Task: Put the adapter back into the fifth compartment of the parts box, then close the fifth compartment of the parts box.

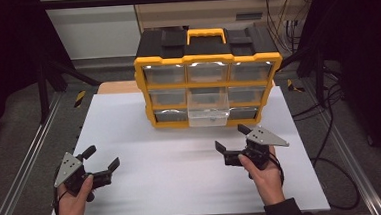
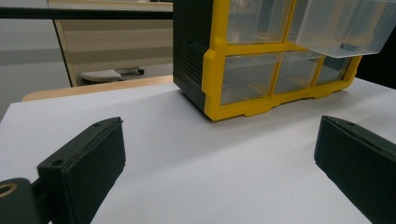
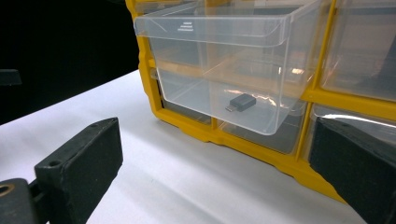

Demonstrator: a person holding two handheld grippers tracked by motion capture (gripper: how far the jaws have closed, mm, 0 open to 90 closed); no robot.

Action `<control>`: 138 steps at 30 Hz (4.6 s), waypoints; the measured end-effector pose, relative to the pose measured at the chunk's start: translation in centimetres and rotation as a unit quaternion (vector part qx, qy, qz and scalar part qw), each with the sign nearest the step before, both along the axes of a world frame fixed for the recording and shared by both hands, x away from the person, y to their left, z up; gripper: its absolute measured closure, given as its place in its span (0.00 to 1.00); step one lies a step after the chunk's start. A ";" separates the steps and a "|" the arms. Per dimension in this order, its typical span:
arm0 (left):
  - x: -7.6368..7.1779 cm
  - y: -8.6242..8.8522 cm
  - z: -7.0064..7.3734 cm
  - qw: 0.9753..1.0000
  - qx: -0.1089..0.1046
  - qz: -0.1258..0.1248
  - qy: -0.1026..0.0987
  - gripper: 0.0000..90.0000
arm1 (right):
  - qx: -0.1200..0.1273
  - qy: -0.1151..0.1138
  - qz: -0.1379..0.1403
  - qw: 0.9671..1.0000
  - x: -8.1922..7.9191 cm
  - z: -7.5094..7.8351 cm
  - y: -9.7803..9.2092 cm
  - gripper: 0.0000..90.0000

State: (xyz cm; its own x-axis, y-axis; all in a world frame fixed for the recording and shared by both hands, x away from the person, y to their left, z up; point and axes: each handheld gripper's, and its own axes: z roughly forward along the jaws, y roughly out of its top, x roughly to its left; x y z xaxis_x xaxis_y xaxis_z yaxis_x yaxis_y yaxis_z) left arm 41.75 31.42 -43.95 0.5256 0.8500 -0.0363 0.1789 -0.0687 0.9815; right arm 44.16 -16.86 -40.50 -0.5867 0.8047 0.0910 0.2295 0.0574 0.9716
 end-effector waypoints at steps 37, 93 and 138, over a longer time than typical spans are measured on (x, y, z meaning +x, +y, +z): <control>-0.1 0.1 0.1 1.000 -0.003 0.000 -0.002 0.02 | -0.034 0.024 0.019 0.999 0.0 -1.3 2.0 0.47; -0.1 0.1 0.1 1.000 0.002 0.000 -0.004 0.02 | -0.075 0.015 0.023 0.997 1.4 0.8 4.8 1.00; 0.0 0.2 0.0 1.000 0.001 0.000 -0.001 0.02 | -0.064 0.010 -0.003 0.998 4.5 3.0 5.3 1.00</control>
